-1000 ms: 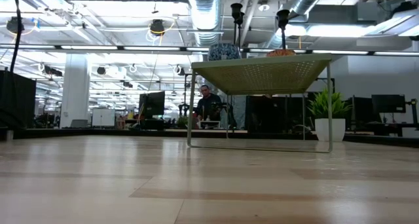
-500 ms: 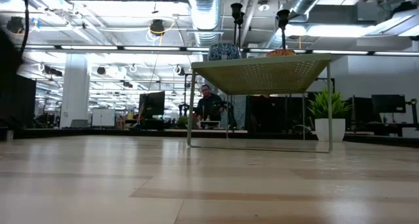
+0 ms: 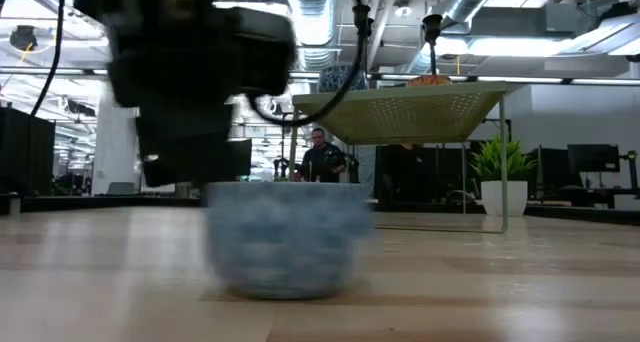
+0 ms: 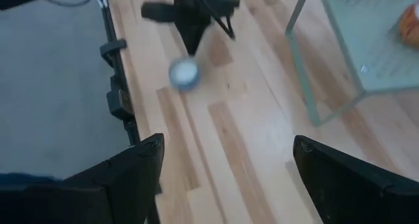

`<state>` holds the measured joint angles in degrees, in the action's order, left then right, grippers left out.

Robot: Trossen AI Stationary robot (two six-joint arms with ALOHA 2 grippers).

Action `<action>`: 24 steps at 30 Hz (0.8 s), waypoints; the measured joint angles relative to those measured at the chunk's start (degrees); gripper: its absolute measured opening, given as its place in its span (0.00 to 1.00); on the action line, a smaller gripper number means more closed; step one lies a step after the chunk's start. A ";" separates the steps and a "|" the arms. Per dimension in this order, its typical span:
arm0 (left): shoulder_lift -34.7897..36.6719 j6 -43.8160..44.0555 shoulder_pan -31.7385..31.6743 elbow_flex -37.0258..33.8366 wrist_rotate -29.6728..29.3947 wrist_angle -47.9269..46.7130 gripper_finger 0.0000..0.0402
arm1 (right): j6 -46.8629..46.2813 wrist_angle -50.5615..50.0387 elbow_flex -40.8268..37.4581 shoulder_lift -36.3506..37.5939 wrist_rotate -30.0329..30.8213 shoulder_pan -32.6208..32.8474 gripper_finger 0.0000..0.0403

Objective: Pick & Place candle stick holders
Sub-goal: Put the light blue patterned scented candle on the shelf

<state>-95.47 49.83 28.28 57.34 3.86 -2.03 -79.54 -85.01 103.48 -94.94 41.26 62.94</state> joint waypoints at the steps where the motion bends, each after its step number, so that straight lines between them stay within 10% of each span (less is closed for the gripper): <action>1: -0.10 -0.11 -0.61 0.00 -0.05 1.50 0.00 | 0.30 0.03 0.00 0.00 1.01 -0.01 0.82; 10: 11.31 0.09 -2.30 0.48 -1.57 0.19 0.00 | 1.52 4.71 -8.55 -1.10 9.61 -1.17 0.82; 16: 25.87 0.60 2.72 0.43 -11.27 -13.59 0.00 | 4.53 30.27 -26.97 -1.12 16.29 -1.95 0.82; 24: 34.35 2.83 12.47 -4.70 -21.44 -14.07 0.00 | 38.27 77.75 -43.89 -1.16 6.73 -11.24 0.82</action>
<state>-61.12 52.66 40.76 52.64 -17.57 -16.10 -41.27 -7.26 59.60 -96.09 47.99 51.70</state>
